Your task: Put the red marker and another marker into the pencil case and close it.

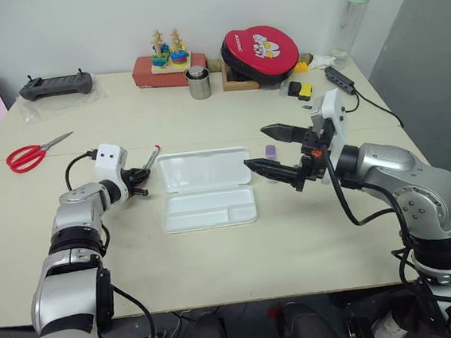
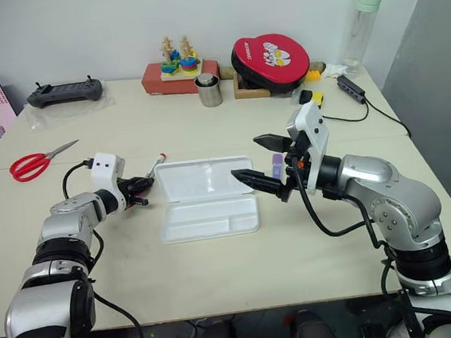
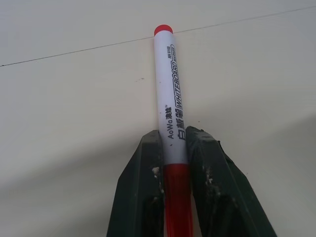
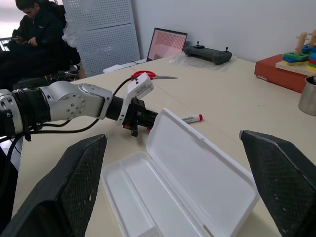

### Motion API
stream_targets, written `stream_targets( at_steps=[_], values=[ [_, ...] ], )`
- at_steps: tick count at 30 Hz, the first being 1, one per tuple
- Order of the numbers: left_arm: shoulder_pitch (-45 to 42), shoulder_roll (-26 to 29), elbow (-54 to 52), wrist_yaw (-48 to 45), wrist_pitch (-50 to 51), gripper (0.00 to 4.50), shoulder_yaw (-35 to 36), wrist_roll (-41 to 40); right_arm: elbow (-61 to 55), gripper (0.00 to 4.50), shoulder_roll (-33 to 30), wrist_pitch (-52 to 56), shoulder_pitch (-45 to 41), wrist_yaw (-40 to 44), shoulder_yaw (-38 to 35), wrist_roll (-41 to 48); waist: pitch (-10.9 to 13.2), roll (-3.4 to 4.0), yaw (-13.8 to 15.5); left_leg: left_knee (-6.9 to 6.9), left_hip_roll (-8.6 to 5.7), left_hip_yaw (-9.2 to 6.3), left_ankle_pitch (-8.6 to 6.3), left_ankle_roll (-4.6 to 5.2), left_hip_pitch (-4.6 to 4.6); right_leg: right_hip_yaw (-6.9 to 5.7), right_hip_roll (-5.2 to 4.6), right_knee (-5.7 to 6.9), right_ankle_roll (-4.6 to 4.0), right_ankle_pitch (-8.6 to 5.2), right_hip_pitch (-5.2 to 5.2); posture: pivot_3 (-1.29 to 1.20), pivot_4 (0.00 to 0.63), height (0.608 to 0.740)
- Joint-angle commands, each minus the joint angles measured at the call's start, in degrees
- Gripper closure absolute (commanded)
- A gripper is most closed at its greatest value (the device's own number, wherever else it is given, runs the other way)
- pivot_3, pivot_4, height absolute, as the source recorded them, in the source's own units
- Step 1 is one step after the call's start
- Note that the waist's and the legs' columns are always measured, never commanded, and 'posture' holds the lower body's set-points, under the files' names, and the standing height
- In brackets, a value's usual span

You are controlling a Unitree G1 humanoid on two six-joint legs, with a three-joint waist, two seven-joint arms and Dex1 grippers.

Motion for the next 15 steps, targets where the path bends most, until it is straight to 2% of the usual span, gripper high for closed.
stream_targets(
  at_steps=[1, 4, 8, 12, 14, 15],
  values=[
    [0.6, -0.7, -6.0, 0.8, -2.4, 4.08, 3.8, -3.3, -2.0, 0.00, 0.1, -0.7, -1.3, 0.4, -3.9, 3.5, 0.0, 0.00, 0.0, 0.00, 0.00, 0.00, 0.00, 0.00, 0.00, 0.00, 0.00, 0.00, 0.00, 0.00, 0.00, 0.00, 0.150, 0.740],
    [1.4, -0.9, -18.2, -5.0, -4.0, 4.08, 6.5, -8.8, -2.3, 0.00, -0.2, -0.3, -1.7, 0.9, -6.1, 6.4, 0.0, -0.08, 0.0, 0.00, 0.01, -0.01, 0.00, 0.00, -0.04, -0.02, 0.00, -0.03, -0.01, 0.01, -0.01, 0.00, 0.150, 0.740],
    [5.2, 1.3, -40.9, -18.9, 5.1, 4.08, 5.2, -20.1, -3.1, 0.00, -2.3, 0.8, -1.8, 3.2, -9.9, 12.6, 0.1, -0.11, 0.1, -0.01, -0.01, -0.04, 0.00, -0.01, -0.12, -0.04, -0.04, -0.08, -0.03, 0.02, -0.01, 0.00, 0.150, 0.740],
    [9.3, 8.8, -53.3, -30.4, 8.9, 4.08, -3.0, -19.4, -2.5, 0.00, -5.6, 0.6, -1.2, 5.0, -9.6, 12.4, 0.0, 0.08, -0.4, -0.07, -0.02, 0.05, -0.01, 0.00, -0.02, 0.06, -0.05, -0.08, -0.03, 0.01, 0.00, 0.00, 0.150, 0.740],
    [10.3, 11.6, -55.9, -33.8, 9.3, 4.08, -6.0, -18.2, -2.3, 0.00, -6.7, 0.3, -0.7, 5.7, -9.1, 12.2, 0.0, 0.14, -0.7, -0.10, 0.00, 0.08, -0.01, 0.00, 0.08, 0.07, -0.02, -0.04, -0.07, -0.03, 0.01, 0.00, 0.150, 0.740],
    [10.6, 13.1, -55.5, -35.5, 6.3, 4.08, -9.5, -14.2, -2.2, 0.00, -7.1, 0.0, -0.4, 5.8, -8.6, 11.6, 0.0, 0.14, -0.7, -0.12, 0.03, 0.06, 0.00, 0.01, 0.10, 0.06, 0.01, -0.03, -0.05, -0.06, 0.01, 0.00, 0.150, 0.740]
  ],
)
